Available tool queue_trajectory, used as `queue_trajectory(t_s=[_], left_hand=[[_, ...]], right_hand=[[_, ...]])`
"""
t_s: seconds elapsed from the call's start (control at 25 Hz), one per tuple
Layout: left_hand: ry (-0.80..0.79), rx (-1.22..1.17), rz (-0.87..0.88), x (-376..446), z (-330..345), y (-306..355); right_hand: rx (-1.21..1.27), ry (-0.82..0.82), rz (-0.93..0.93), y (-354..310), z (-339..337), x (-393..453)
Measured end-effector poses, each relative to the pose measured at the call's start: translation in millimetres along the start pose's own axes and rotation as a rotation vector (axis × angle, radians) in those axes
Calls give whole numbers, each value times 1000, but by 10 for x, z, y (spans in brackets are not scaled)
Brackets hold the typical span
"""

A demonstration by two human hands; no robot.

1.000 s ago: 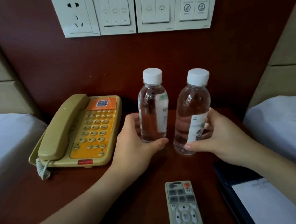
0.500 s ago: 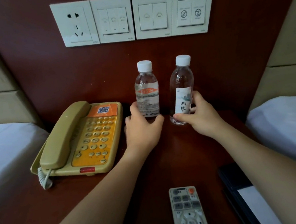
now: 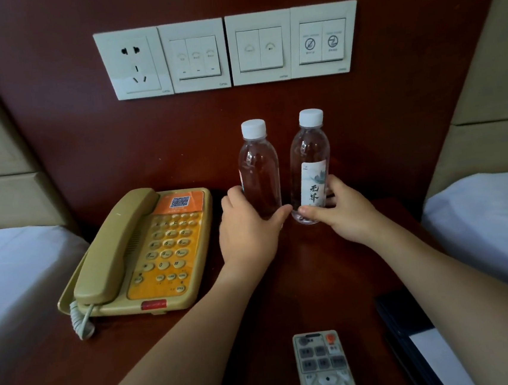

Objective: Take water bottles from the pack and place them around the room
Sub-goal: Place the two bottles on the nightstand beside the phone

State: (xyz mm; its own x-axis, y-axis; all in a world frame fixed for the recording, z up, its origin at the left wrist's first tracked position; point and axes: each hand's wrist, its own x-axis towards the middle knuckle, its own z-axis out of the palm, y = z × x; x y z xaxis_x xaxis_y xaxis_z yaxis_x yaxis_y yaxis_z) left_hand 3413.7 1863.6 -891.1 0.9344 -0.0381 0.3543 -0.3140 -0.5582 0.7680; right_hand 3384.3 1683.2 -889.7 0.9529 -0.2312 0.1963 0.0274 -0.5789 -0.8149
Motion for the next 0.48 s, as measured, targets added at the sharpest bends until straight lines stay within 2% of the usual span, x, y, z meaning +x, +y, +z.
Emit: queue_trajectory(t_s=[0.04, 0.2, 0.4, 0.48], left_hand=[[-17, 35, 17, -4, 6, 35], [-206, -109, 19, 1, -42, -23], [-89, 4, 30, 52, 8, 15], [-137, -50, 12, 72, 20, -7]], right_hand=[[19, -3, 3, 12, 1, 1], [56, -11, 7, 22, -1, 6], [60, -6, 12, 13, 19, -26], [57, -2, 11, 6, 23, -30]])
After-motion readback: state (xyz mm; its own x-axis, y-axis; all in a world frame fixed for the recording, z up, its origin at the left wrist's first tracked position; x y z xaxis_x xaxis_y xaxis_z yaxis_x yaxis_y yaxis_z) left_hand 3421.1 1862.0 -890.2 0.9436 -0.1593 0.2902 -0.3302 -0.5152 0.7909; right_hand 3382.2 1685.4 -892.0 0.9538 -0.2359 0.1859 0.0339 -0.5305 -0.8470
